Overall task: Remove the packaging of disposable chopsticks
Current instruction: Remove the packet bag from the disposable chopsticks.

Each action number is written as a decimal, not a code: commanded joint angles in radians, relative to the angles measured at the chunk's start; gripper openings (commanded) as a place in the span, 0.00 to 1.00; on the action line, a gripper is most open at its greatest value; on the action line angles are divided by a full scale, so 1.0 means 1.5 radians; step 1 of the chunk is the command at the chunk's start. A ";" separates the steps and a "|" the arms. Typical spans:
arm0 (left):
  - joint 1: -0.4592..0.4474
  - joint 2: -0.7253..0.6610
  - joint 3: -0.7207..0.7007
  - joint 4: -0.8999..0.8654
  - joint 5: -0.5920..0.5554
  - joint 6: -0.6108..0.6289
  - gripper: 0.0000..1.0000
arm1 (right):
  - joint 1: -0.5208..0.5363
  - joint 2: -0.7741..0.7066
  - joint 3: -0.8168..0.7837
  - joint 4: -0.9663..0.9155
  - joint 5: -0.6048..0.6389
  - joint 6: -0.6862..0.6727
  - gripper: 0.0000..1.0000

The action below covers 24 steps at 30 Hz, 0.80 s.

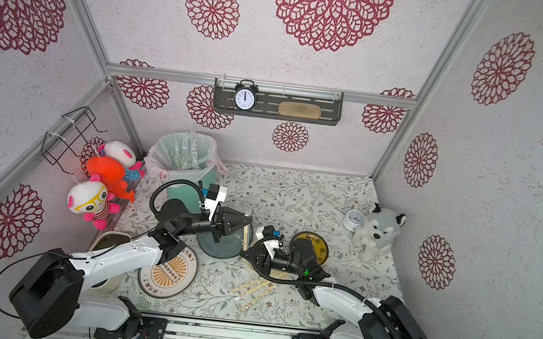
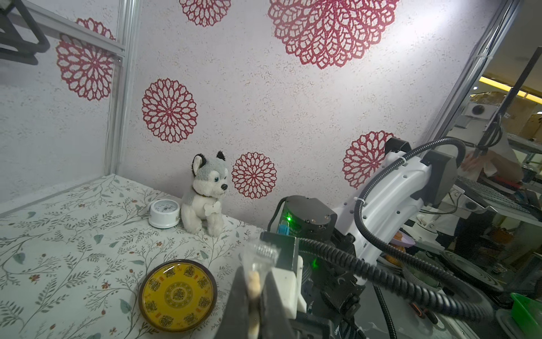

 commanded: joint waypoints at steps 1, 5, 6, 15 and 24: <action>0.002 0.009 -0.031 0.011 -0.011 -0.007 0.00 | 0.005 -0.022 0.026 0.054 -0.002 -0.022 0.00; -0.009 0.028 -0.050 0.031 -0.013 -0.014 0.00 | 0.004 -0.036 0.044 0.045 0.003 -0.029 0.00; -0.014 0.039 -0.058 0.052 -0.014 -0.021 0.00 | 0.004 -0.041 0.049 0.044 0.005 -0.028 0.00; -0.025 0.156 -0.087 0.248 0.024 -0.113 0.00 | -0.004 -0.041 0.106 0.076 -0.023 -0.014 0.00; -0.031 0.119 -0.104 0.142 0.008 -0.059 0.00 | -0.007 -0.064 0.158 0.010 -0.023 -0.047 0.00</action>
